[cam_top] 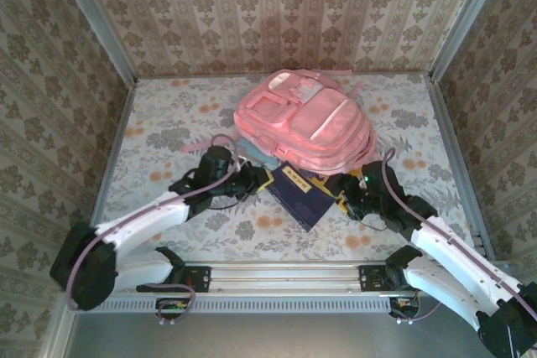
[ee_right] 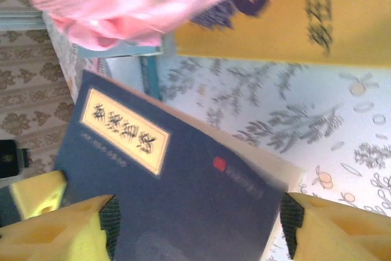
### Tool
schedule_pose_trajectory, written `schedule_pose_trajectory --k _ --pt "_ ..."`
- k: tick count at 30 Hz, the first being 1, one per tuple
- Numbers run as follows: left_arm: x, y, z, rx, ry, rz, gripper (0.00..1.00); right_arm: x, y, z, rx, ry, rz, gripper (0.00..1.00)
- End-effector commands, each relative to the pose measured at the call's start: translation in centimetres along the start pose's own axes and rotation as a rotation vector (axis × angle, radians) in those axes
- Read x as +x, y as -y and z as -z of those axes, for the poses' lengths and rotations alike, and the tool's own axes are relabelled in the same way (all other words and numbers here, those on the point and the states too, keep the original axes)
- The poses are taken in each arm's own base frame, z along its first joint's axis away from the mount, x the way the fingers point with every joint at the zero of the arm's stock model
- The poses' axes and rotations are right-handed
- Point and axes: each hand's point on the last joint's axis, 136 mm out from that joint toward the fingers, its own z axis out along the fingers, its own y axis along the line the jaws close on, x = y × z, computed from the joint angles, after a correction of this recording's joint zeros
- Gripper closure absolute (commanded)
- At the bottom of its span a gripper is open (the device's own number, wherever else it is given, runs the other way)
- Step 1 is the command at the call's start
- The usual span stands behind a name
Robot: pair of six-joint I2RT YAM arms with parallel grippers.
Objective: Pack the student bag
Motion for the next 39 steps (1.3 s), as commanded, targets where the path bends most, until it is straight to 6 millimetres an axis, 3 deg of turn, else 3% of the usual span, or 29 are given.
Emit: schedule_pose_trajectory --k 1,3,7,9,12,17,21,26,30,32,34,39 --pt "-1.8 3.4 3.9 -0.013 0.079 -0.183 1.00 -0.9 -0.1 1.6 0.115 0.023 0.189 0.25" --pt "-2.4 5.3 5.4 0.007 0.098 -0.278 1.00 -1.3 -1.9 2.1 0.104 0.021 0.284 0.23" --pt "-3.1 8.0 6.8 0.058 0.089 -0.444 1.00 -2.4 -6.5 3.6 0.035 0.029 0.541 0.14" --pt "-3.2 9.9 6.9 0.146 0.065 -0.526 1.00 -1.7 -10.3 4.4 -0.141 -0.005 0.677 0.12" --pt "-2.9 12.6 6.8 0.295 -0.009 -0.591 1.00 -0.6 -14.8 5.7 -0.409 -0.080 0.742 0.07" --pt "-1.8 16.2 7.8 0.462 -0.078 -0.664 1.00 -2.7 -16.1 5.2 -0.491 -0.089 0.683 0.02" --pt "-0.8 17.4 8.8 0.520 -0.104 -0.697 1.00 -3.3 -15.9 4.0 -0.490 -0.137 0.646 0.00" --pt "-0.3 18.2 9.5 0.572 -0.120 -0.699 1.00 -2.5 -16.7 3.0 -0.576 -0.241 0.590 0.01" --pt "-0.1 18.3 9.7 0.582 -0.118 -0.705 1.00 0.5 -18.3 3.5 -0.715 -0.354 0.599 0.04" --pt "-0.2 18.2 9.5 0.576 -0.120 -0.702 1.00 1.5 -18.4 3.4 -0.722 -0.382 0.613 0.11" --pt "-0.5 17.8 9.2 0.548 -0.113 -0.697 1.00 1.9 -18.1 3.3 -0.722 -0.399 0.603 0.26" --pt "-1.5 16.1 7.8 0.452 -0.102 -0.667 1.00 1.6 -17.6 3.4 -0.726 -0.380 0.559 0.86"
